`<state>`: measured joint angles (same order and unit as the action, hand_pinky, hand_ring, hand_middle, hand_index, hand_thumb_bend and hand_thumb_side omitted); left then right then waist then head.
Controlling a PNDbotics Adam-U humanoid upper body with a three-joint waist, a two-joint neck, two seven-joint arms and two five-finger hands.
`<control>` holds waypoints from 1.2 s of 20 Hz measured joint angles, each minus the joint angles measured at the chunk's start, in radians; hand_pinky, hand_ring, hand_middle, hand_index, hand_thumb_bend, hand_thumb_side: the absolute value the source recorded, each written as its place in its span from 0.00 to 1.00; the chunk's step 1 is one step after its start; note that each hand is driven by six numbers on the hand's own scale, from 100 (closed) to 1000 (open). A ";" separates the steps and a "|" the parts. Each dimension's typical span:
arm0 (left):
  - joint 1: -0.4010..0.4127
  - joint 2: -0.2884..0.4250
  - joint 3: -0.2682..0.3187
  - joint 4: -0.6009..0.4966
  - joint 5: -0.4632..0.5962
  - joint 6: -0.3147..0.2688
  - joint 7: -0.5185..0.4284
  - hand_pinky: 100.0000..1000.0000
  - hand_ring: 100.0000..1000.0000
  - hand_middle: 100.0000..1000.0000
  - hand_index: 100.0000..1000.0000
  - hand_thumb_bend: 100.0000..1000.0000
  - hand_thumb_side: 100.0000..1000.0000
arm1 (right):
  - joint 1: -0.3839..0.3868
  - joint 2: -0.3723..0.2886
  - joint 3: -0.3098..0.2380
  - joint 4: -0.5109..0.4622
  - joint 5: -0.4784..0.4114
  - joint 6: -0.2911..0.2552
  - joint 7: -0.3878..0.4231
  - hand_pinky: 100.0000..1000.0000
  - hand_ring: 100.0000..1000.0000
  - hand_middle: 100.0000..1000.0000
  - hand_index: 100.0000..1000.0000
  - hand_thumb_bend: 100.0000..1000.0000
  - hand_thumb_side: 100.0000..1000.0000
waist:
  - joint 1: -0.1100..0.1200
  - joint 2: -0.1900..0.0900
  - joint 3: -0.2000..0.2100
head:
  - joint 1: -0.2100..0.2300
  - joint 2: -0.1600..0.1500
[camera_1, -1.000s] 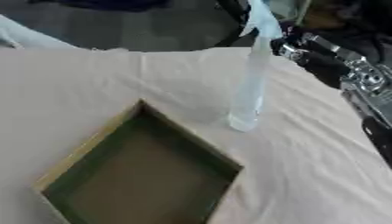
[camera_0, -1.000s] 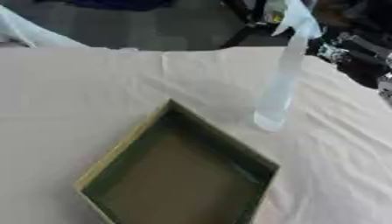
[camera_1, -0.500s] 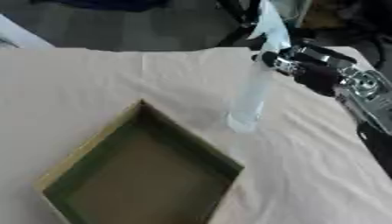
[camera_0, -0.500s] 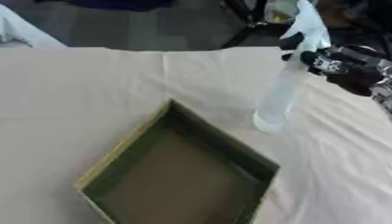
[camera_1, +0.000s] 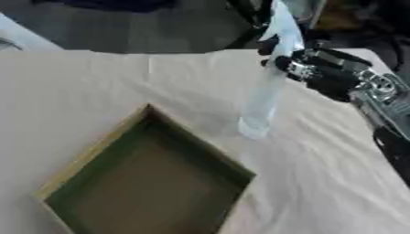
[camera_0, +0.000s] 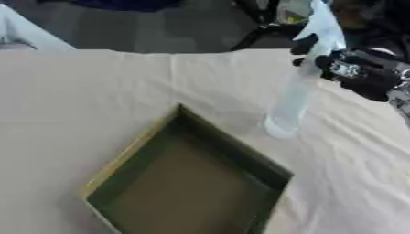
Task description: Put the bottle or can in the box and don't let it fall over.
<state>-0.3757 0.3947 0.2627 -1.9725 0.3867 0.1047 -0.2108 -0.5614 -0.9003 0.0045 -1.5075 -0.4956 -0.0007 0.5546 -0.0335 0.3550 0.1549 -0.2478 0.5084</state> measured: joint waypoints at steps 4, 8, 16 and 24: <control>-0.002 0.000 0.000 0.000 0.001 0.000 -0.001 0.93 0.95 0.88 0.70 0.06 0.76 | -0.002 0.000 0.004 0.001 -0.018 0.004 0.012 1.00 1.00 0.96 1.00 0.00 0.56 | 0.000 0.000 0.003 | -0.001 0.000; -0.004 0.000 0.000 0.000 0.001 0.002 -0.002 0.92 0.95 0.88 0.70 0.06 0.76 | -0.010 0.000 0.010 0.007 -0.032 0.007 0.025 1.00 1.00 0.95 1.00 0.00 0.55 | -0.001 0.000 0.006 | -0.002 0.000; -0.004 0.000 0.000 0.000 0.002 0.002 -0.003 0.92 0.95 0.88 0.70 0.06 0.76 | -0.010 0.005 0.021 0.007 -0.061 0.000 0.077 1.00 1.00 0.96 1.00 0.00 0.53 | 0.000 0.000 0.007 | 0.002 0.051; -0.004 0.000 -0.001 0.000 0.007 0.003 -0.004 0.92 0.95 0.88 0.70 0.06 0.76 | -0.010 0.027 0.022 0.008 -0.077 -0.028 0.131 1.00 1.00 0.95 1.00 0.00 0.50 | 0.004 -0.003 0.008 | -0.018 0.068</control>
<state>-0.3795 0.3946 0.2615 -1.9725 0.3938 0.1079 -0.2148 -0.5715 -0.8730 0.0262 -1.4996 -0.5726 -0.0283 0.6859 -0.0298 0.3519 0.1625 -0.2654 0.5762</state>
